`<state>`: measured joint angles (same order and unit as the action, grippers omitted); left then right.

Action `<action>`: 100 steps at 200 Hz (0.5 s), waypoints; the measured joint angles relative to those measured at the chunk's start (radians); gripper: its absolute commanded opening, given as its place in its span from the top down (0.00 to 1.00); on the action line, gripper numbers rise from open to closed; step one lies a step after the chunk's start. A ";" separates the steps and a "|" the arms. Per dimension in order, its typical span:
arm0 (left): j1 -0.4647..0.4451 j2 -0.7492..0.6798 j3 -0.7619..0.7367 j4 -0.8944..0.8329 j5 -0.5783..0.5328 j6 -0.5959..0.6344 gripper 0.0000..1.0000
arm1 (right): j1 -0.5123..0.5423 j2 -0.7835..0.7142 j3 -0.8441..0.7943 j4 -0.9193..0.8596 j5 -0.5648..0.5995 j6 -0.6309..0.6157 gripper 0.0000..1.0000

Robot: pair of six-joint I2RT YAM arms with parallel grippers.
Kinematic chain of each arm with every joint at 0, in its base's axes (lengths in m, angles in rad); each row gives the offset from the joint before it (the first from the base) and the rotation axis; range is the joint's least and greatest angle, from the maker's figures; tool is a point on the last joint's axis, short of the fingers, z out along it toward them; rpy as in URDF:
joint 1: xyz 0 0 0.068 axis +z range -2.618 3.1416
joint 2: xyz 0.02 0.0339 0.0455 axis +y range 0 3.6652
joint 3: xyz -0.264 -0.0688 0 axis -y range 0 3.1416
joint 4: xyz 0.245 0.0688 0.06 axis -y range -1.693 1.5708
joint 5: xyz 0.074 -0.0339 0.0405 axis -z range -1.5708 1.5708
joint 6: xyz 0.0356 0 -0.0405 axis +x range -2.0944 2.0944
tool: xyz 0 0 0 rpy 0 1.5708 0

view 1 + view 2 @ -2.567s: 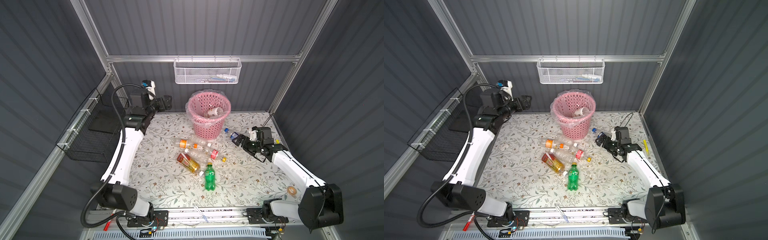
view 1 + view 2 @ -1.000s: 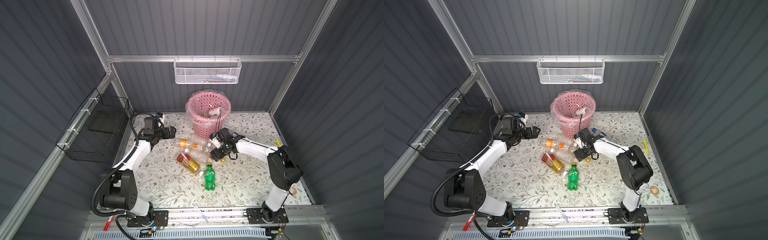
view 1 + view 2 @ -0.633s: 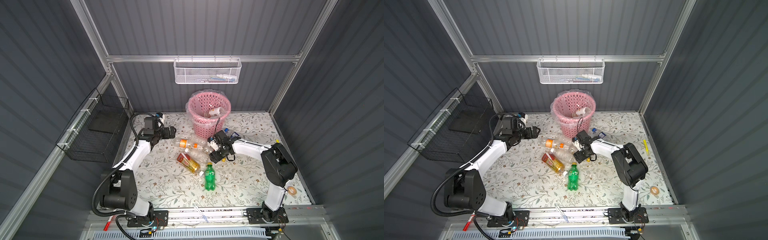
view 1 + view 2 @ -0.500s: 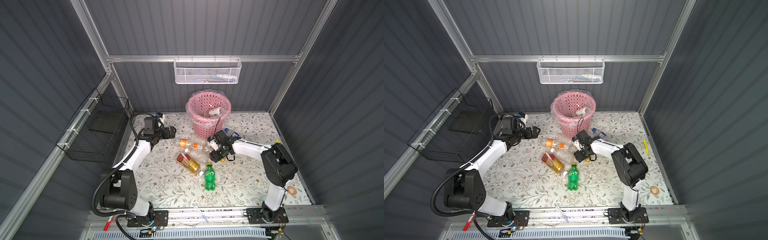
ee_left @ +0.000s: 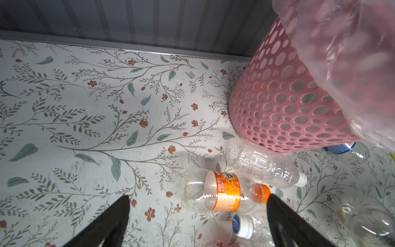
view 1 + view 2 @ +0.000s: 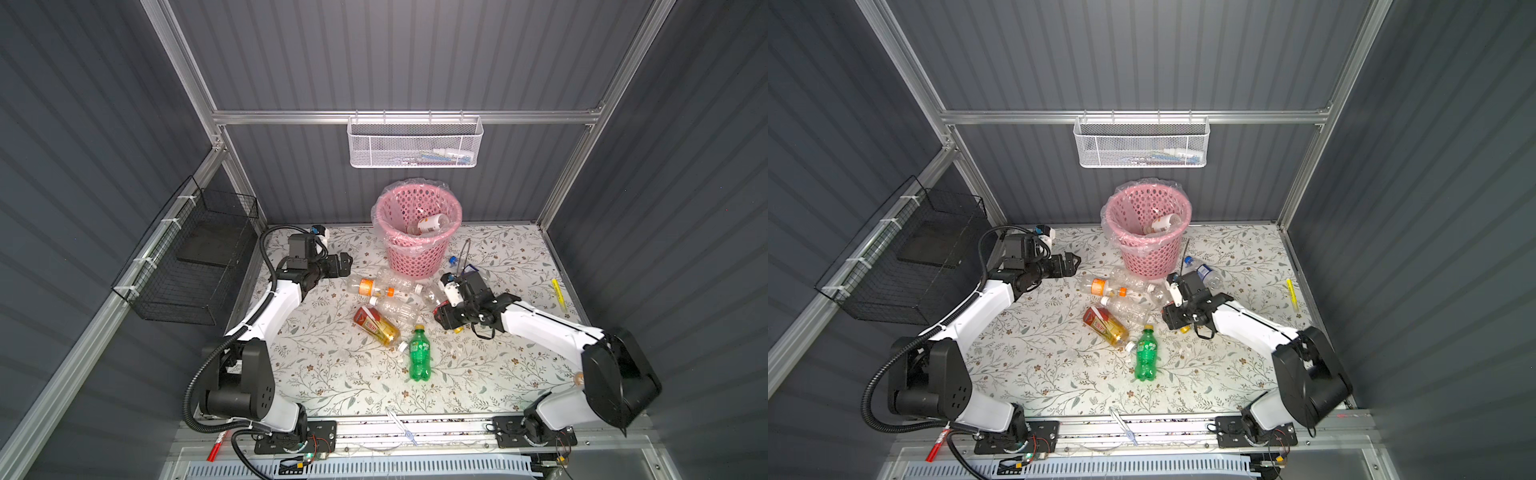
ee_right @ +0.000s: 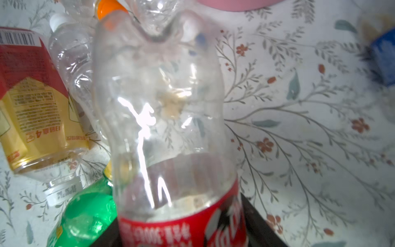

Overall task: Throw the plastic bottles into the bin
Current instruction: 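Lift the red-labeled clear bottle with the right gripper, then carry the red-labeled bottle over the pink bin with the right gripper and release it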

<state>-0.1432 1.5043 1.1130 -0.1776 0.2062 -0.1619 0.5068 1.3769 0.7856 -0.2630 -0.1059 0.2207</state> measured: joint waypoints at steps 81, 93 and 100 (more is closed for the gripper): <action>-0.008 -0.001 -0.104 0.050 0.096 -0.229 0.03 | -0.332 -0.605 -0.367 0.031 -0.003 0.453 0.43; -0.024 -0.004 -0.117 0.042 0.100 -0.254 0.03 | -0.338 -0.589 -0.338 0.006 -0.011 0.463 0.42; -0.038 -0.010 -0.123 0.035 0.098 -0.263 0.03 | -0.341 -0.562 -0.301 -0.011 -0.023 0.468 0.42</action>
<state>-0.1814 1.4940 0.9897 -0.1421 0.3038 -0.4252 0.1661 0.8154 0.4847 -0.2741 -0.1284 0.6884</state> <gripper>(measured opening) 0.968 0.615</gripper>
